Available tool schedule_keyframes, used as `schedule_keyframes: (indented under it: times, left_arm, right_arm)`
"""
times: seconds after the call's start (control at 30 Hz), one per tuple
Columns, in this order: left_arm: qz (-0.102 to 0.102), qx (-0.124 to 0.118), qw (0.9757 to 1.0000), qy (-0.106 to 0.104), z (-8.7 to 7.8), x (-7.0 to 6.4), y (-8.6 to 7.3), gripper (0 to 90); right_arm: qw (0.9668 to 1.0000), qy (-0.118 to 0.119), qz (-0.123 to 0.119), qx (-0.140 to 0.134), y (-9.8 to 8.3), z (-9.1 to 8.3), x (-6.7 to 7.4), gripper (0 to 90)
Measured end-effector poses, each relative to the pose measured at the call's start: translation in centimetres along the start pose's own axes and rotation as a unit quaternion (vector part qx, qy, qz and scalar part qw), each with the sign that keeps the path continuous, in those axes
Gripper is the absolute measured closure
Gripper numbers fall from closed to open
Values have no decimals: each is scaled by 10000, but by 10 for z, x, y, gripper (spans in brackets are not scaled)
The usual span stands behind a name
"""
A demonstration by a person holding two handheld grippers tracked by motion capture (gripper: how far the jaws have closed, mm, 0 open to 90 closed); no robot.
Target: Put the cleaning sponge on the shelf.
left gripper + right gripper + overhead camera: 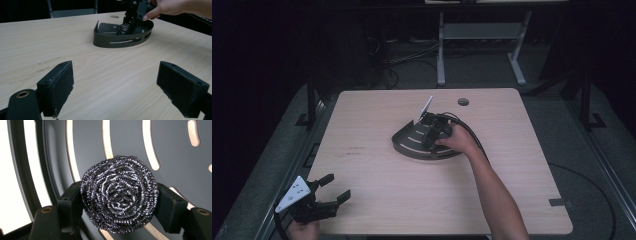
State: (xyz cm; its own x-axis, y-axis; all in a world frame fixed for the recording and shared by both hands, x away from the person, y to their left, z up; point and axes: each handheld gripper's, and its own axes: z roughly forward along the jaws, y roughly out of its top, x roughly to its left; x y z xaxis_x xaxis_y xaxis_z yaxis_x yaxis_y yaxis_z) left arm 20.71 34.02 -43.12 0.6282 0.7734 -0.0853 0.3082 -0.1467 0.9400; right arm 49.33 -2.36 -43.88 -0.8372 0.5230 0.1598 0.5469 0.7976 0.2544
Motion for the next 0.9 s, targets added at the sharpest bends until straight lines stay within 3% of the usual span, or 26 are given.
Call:
schedule_keyframes:
  times: [0.47,0.9]
  left_arm:
    - [-19,-1,10000,14,-1,1,-1,133]
    - [-14,19,10000,-6,1,0,-1,133]
  right_arm:
    - [9999,-6,38,-110,-2,-10,1,209]
    - [9987,14,150,-484,-20,-36,-2,176]
